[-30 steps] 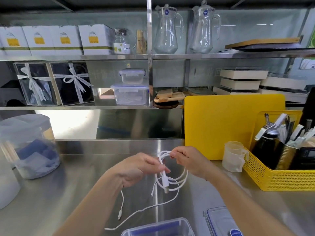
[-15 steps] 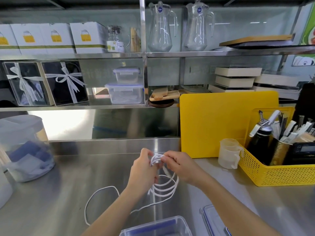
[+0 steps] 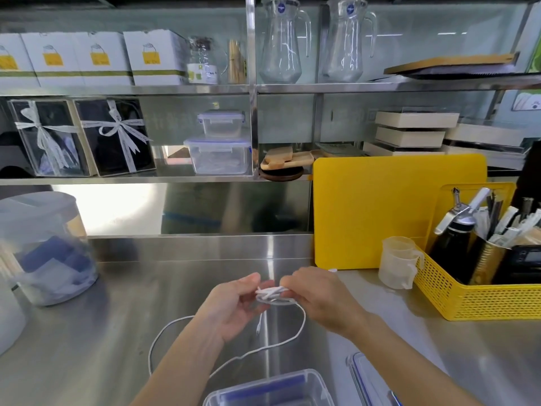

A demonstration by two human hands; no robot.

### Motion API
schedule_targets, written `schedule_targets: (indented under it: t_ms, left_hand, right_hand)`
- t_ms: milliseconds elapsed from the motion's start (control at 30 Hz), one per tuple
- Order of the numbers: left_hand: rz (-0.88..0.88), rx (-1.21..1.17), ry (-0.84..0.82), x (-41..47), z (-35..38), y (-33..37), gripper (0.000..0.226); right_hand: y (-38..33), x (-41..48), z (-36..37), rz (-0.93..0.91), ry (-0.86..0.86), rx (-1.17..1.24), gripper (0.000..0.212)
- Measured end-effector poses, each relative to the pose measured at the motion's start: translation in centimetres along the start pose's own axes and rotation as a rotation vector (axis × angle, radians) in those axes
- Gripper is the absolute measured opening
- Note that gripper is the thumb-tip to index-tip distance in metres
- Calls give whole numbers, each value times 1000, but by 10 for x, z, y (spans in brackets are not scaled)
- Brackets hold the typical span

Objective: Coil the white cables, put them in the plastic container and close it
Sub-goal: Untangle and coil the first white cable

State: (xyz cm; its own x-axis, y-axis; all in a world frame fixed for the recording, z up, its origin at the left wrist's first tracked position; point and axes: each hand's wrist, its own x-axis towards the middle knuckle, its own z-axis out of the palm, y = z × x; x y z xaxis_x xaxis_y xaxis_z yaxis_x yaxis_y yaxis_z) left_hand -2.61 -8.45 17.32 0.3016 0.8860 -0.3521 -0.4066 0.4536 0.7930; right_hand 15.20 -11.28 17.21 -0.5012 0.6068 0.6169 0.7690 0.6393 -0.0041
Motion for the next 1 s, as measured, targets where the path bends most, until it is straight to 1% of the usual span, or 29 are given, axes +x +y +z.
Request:
schedule_targets:
  t_ms: [33,67,100,200,233,300,367,467,533,600,633,700,733,800,833,900,1000]
  left_hand:
    - [11,2,101,4,2,-3,7]
    - [13,-13,165,8,3,-6,9]
    - [3,-54,188,11,2,-7,11]
    - [-65,-151,171,13,-2,-6,24]
    - [-95,-177,148,13,-5,-5,24]
    - [-152,-214,83,8,-7,-2,17]
    - [-177,-236,27,6,-9,0,20]
    - [-145,-206,-1,6,-10,0,23]
    - [-106,-184,10,6,-8,-1,24]
    - [-77,-143,21,5,-5,-5,25]
    - [-65,-105,30,3,-2,-7,24]
    - [-41,-10,33,1,2,-12,23]
    - [-25,38,29,0,5,-15,23]
    - [25,133,19,-3,9,-20,22]
    - [59,189,14,-4,11,-22,22]
    - [147,349,20,-5,12,-25,23]
    - [291,644,82,-5,11,-29,24]
  right_hand:
    - [-1,-2,7,-88,35,-75,6]
    - [-1,-4,14,-159,65,-130,3]
    - [-2,-6,18,-204,95,-169,5]
    - [-1,-12,18,-251,174,-186,12]
    - [2,-14,18,-247,196,-179,12]
    - [6,-16,16,-171,199,-165,9]
    - [11,-17,17,-44,157,-142,9]
    - [11,-20,20,123,39,-68,23]
    - [7,-24,23,203,-19,15,24]
    - [-1,-25,25,332,-2,119,36]
    - [-6,-23,26,399,35,133,38]
    - [-12,-19,30,484,97,63,33]
    - [-14,-17,33,530,109,31,36]
    - [-16,-13,37,590,87,-33,46]
    - [-14,-12,38,622,57,-46,47]
    - [-11,-12,37,716,-31,28,38]
    - [-6,-11,37,782,-146,208,17]
